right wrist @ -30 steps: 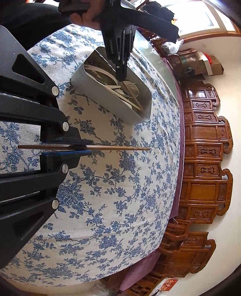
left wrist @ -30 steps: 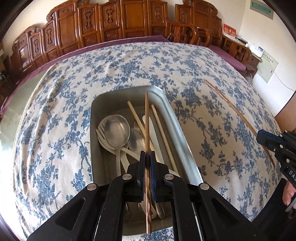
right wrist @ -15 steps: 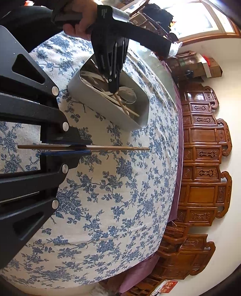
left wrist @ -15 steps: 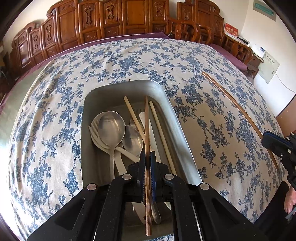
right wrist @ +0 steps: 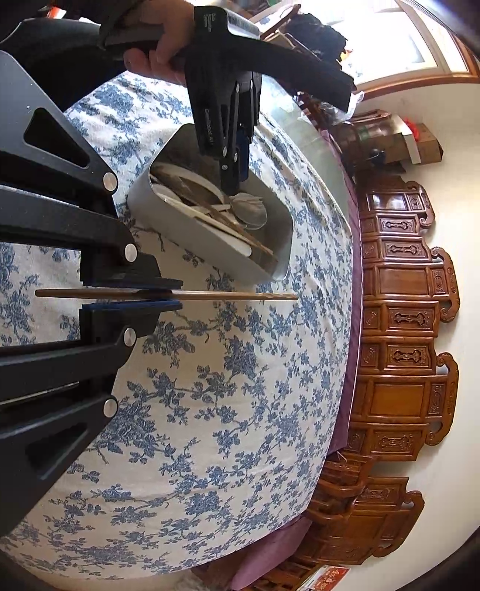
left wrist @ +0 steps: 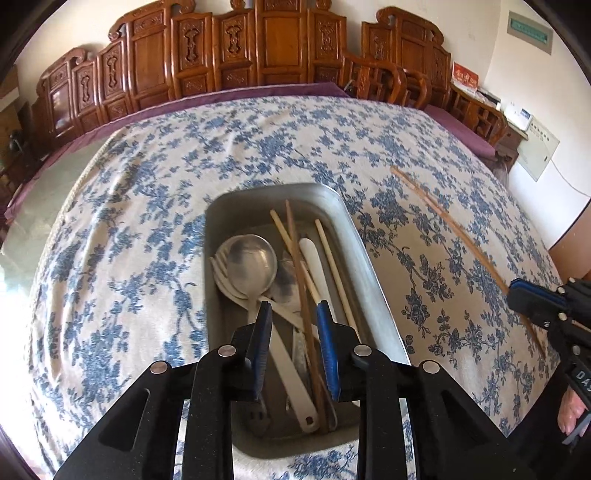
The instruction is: Organize utensils
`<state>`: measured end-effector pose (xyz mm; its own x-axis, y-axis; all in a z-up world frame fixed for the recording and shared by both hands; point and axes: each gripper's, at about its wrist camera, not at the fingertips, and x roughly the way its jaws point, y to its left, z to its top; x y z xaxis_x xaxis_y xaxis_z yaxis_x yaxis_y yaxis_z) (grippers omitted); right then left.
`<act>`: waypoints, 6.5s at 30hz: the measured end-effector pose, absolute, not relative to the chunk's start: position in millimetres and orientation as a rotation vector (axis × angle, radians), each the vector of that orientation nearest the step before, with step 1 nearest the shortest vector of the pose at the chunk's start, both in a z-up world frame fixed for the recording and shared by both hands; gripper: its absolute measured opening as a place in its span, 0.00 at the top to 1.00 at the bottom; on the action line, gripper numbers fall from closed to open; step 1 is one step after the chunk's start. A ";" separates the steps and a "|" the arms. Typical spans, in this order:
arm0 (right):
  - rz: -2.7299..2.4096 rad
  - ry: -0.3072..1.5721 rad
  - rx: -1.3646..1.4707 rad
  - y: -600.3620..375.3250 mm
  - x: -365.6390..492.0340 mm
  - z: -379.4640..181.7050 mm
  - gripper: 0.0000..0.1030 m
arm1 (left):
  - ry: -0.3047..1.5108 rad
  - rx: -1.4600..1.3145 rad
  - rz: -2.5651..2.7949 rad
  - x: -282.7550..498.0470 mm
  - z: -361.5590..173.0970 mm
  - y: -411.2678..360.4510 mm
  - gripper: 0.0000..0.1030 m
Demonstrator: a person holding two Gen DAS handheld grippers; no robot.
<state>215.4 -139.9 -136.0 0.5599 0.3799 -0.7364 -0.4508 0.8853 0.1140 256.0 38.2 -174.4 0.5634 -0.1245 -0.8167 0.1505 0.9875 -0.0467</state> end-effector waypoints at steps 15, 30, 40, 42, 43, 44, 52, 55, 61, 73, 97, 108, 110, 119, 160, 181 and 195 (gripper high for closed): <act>0.546 0.875 -0.076 -86.3 223.7 -136.4 0.94 | 0.856 0.003 -0.109 229.3 -141.0 82.9 0.51; 0.555 0.944 -0.048 -43.4 247.9 -151.3 0.94 | 0.849 -0.057 -0.074 225.2 -145.1 112.7 0.27; 0.548 0.989 -0.034 -21.9 260.3 -164.7 0.94 | 0.855 -0.070 -0.064 226.1 -148.5 121.3 0.27; 0.532 0.994 -0.032 -21.6 262.8 -167.5 0.94 | 0.857 -0.074 -0.063 226.5 -149.2 122.2 0.27; 0.526 0.999 -0.025 -22.0 264.2 -169.1 0.94 | 0.858 -0.074 -0.064 226.7 -149.1 122.2 0.27; 0.518 1.002 -0.019 -22.4 265.4 -170.4 0.94 | 0.859 -0.073 -0.063 226.9 -149.5 122.1 0.27; 0.482 1.028 0.048 -27.0 270.2 -177.6 0.93 | 0.864 -0.073 -0.068 227.8 -154.0 120.7 0.27; 0.493 1.028 0.056 -24.6 269.6 -178.4 0.93 | 0.866 -0.069 -0.067 227.8 -155.0 120.0 0.27; 0.526 1.020 0.059 -20.4 266.9 -180.8 0.92 | 0.863 -0.069 -0.062 226.9 -155.1 119.5 0.27; 0.530 0.865 -0.037 -34.7 250.0 -151.1 0.92 | 0.854 -0.071 -0.055 223.0 -153.1 116.6 0.27; 0.385 0.692 -0.053 -133.5 184.7 -87.8 0.13 | 0.730 -0.007 -0.113 163.0 -92.2 45.0 0.07; 0.320 0.667 -0.006 -173.6 156.0 -68.7 0.02 | 0.724 -0.019 -0.113 143.5 -78.8 18.5 0.07; 0.304 0.669 0.005 -181.6 152.4 -67.9 0.02 | 0.735 -0.006 -0.107 141.9 -80.4 12.7 0.07; 0.267 0.657 0.019 -205.1 136.0 -62.4 0.03 | 0.755 0.005 -0.132 131.9 -83.5 -6.0 0.07; 0.263 0.412 0.045 -226.0 76.0 47.4 0.03 | 0.485 -0.013 -0.086 58.2 21.5 -20.8 0.07; 0.263 0.416 0.048 -226.0 78.6 45.5 0.03 | 0.475 -0.012 -0.086 56.0 22.1 -21.2 0.07; 0.264 0.418 0.049 -224.6 78.6 43.3 0.02 | 0.470 -0.012 -0.085 56.1 25.4 -21.2 0.07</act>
